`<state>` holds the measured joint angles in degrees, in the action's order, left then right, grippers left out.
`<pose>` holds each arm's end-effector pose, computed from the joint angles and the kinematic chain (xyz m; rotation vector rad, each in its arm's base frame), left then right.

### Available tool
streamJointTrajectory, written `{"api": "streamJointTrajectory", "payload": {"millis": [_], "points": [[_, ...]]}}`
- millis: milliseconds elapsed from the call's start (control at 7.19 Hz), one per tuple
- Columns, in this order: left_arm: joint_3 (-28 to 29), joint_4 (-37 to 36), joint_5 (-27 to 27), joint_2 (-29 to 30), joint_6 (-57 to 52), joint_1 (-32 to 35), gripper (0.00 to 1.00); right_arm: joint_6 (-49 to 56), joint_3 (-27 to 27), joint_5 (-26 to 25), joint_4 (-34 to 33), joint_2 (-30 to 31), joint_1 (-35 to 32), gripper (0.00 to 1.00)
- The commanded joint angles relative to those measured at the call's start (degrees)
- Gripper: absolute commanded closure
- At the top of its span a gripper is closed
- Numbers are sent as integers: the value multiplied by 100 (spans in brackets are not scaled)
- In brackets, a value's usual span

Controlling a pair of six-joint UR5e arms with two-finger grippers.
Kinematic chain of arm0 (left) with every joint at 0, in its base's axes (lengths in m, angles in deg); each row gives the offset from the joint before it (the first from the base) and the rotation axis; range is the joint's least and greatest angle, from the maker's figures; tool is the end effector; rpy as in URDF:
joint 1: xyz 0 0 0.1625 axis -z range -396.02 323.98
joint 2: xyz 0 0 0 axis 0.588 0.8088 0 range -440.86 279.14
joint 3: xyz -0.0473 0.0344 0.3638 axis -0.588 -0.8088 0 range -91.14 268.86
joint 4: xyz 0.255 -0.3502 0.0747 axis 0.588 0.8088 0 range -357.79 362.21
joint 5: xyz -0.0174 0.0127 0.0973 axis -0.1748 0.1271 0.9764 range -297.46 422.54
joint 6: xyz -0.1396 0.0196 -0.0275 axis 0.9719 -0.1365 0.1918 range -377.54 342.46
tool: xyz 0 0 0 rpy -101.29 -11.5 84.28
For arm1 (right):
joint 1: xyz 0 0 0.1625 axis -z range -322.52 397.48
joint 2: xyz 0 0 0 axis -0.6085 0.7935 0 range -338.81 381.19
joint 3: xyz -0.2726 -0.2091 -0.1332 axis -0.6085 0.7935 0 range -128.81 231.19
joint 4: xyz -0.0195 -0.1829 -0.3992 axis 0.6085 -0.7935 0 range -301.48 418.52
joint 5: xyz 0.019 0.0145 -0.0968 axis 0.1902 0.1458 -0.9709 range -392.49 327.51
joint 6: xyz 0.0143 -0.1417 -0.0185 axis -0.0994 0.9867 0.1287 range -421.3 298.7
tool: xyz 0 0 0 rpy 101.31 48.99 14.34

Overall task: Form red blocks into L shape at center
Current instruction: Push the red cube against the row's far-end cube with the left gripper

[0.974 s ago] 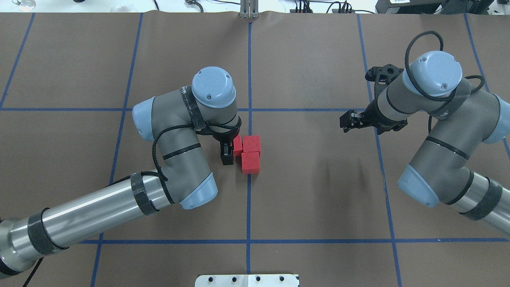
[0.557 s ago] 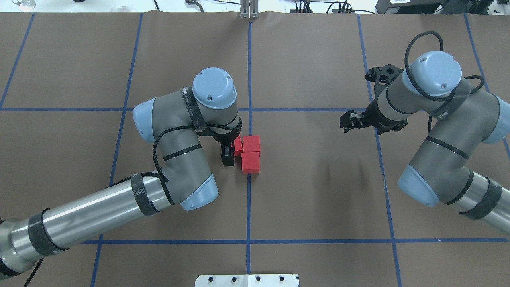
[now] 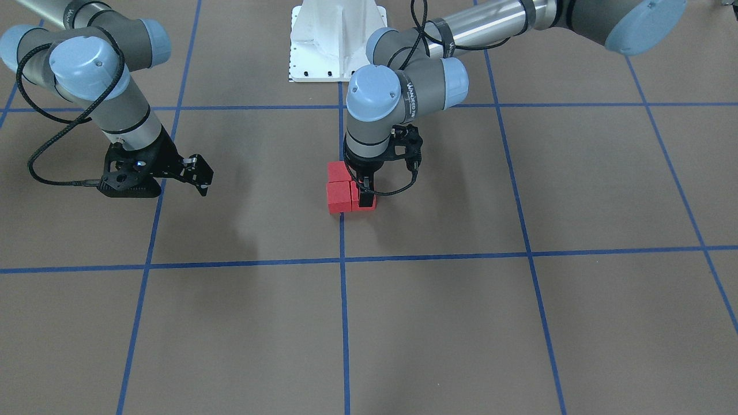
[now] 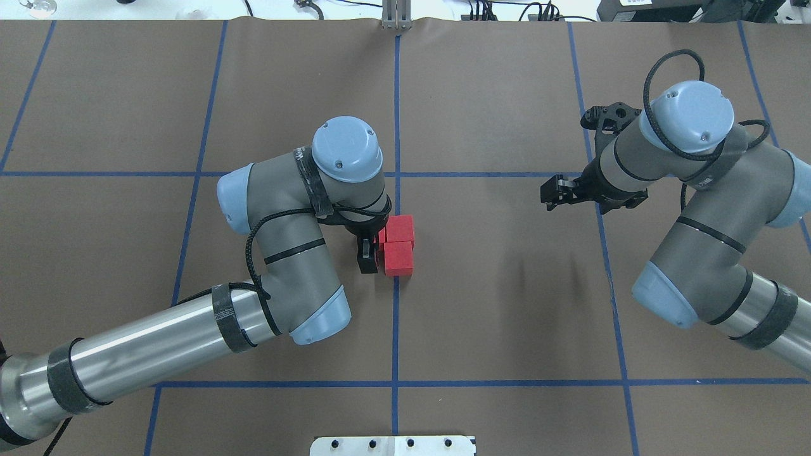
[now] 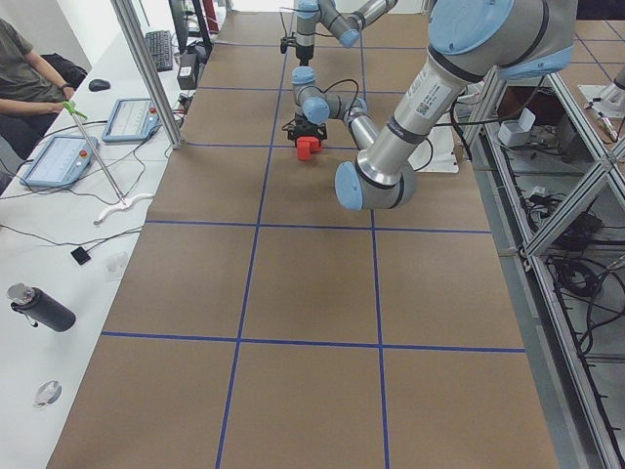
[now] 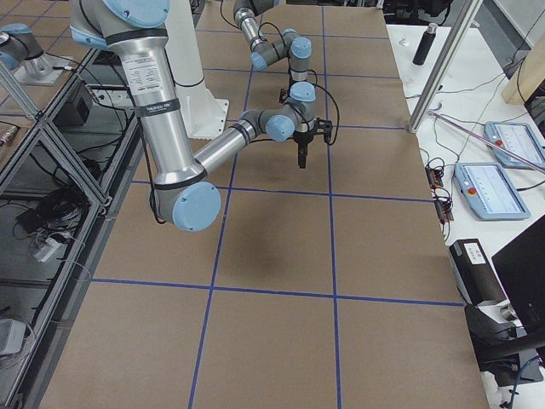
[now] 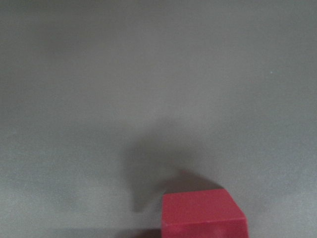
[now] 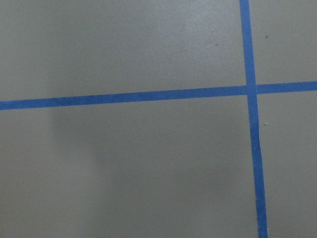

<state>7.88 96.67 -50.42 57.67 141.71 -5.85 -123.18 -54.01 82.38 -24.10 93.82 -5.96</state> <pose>0.6207 -0.4501 0.1659 -0.6755 0.6468 -1.4685 -0.4022 -0.4815 0.3245 0.0635 -0.7996 0.1015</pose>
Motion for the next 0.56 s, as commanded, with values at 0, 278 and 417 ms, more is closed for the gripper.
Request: {"api": "streamJointTrajectory", "payload": {"millis": [0,278,417], "points": [[-76,-42,-85,-19,0,24,0,0,8,0,0,-3,2,0],[-119,-51,-94,-89,-35,191,0,0,8,0,0,-3,2,0],[-233,-77,-103,-81,-35,226,0,0,8,0,0,-3,2,0]]}}
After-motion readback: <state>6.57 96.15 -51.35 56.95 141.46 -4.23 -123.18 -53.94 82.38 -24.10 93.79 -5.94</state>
